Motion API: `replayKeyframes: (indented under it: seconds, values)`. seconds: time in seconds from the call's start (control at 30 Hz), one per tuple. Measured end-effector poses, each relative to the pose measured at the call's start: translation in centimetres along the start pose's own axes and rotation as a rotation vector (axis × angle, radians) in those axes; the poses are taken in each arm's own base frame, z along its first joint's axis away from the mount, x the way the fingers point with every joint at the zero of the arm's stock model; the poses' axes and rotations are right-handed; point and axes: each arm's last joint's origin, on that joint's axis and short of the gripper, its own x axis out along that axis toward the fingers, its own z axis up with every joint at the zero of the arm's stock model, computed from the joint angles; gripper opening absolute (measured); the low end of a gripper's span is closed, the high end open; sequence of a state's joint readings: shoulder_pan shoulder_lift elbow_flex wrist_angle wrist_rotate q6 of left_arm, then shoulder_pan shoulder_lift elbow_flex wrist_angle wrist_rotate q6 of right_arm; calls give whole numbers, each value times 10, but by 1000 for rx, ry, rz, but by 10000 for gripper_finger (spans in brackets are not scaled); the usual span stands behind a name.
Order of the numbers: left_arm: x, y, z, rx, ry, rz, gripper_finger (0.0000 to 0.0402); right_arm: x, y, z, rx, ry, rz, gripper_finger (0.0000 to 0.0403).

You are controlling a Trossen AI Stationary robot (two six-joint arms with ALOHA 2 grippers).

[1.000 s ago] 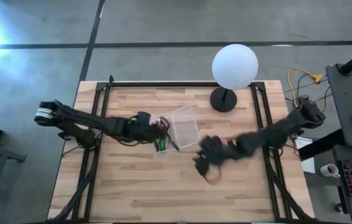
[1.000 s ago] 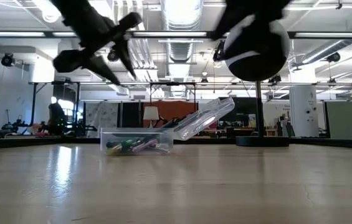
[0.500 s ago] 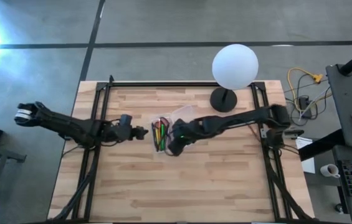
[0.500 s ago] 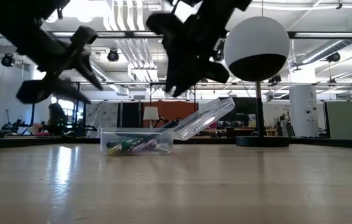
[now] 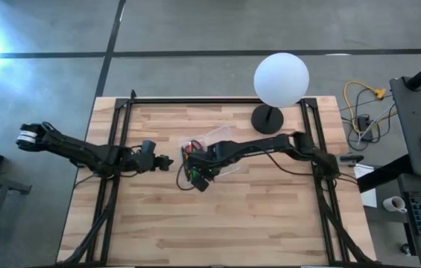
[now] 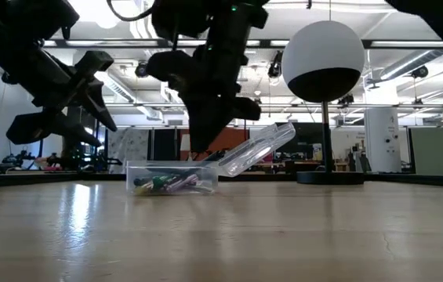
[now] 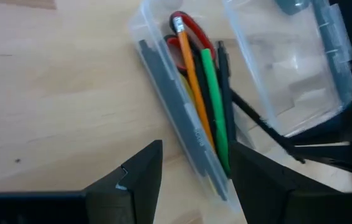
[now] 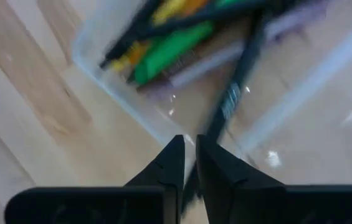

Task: Pick & place school supplies into a supply box
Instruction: Adjust the black pen on the transparent supply box

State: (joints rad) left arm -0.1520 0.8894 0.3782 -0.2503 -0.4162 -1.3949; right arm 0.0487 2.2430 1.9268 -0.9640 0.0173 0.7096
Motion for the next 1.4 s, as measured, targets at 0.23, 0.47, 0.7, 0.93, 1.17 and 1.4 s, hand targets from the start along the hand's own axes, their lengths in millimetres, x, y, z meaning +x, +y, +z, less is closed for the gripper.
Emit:
replayKeyframes:
  seconds: [0.23,0.47,0.7,0.93,1.17,1.4]
  values:
    - [-1,-6,2,19,-4,-19,166,21,-6,28,-31,6,6,33]
    - [-2,-5,2,20,-4,-18,166,2,-21,47,-46,-22,-89,33]
    - [-2,-5,2,18,-5,-21,166,-17,-19,39,-127,65,-27,34]
    - [-2,-7,2,13,-7,-34,166,13,-8,26,-154,132,-40,34]
    - [-2,-7,2,10,-8,-39,166,21,-9,36,-141,65,-2,34]
    - [-2,-7,2,9,-9,-41,166,24,-18,56,-110,-58,28,34]
